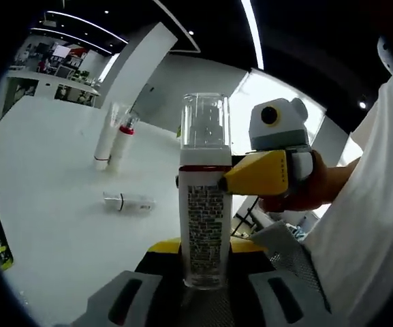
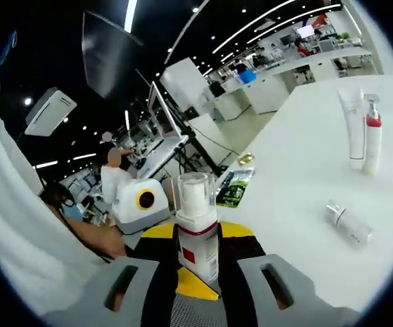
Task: Arrange the skincare products in the storage area until every visible bottle or jar stands upright without overlapping.
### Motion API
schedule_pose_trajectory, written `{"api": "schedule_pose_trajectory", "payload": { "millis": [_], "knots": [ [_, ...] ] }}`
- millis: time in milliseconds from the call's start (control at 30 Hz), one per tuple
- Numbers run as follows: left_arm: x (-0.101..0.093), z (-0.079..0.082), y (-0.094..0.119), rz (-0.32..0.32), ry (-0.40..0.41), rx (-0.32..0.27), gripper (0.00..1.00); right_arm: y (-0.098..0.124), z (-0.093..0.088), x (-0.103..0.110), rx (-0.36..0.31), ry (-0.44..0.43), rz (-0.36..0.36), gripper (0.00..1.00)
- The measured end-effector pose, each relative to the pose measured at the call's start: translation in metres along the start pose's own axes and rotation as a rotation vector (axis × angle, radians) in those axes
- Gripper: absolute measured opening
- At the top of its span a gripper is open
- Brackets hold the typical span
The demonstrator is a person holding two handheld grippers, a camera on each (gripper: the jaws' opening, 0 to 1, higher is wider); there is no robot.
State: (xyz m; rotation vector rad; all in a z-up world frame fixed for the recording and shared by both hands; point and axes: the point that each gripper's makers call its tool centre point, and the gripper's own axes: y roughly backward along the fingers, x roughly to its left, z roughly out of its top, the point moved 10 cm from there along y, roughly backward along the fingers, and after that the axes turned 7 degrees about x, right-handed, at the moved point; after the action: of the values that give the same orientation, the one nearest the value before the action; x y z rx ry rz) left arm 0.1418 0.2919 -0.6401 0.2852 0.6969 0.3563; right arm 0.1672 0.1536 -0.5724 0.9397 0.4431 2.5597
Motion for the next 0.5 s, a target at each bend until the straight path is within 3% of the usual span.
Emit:
{"api": "schedule_pose_trajectory", "payload": {
  "millis": [267, 367, 433, 500],
  "knots": [
    [0.0, 0.001, 0.003, 0.057, 0.005, 0.015, 0.31, 0.003, 0.008, 0.002, -0.042, 0.026, 0.003, 0.2],
    [0.003, 0.002, 0.007, 0.131, -0.042, 0.044, 0.35, 0.004, 0.011, 0.001, -0.05, 0.048, -0.009, 0.2],
    [0.002, 0.003, 0.009, 0.147, -0.046, 0.044, 0.36, 0.005, 0.012, 0.0, -0.061, 0.049, -0.01, 0.2],
    [0.006, 0.0, 0.015, 0.205, -0.084, 0.089, 0.38, 0.006, 0.014, -0.002, -0.068, 0.059, -0.02, 0.2]
  ]
}}
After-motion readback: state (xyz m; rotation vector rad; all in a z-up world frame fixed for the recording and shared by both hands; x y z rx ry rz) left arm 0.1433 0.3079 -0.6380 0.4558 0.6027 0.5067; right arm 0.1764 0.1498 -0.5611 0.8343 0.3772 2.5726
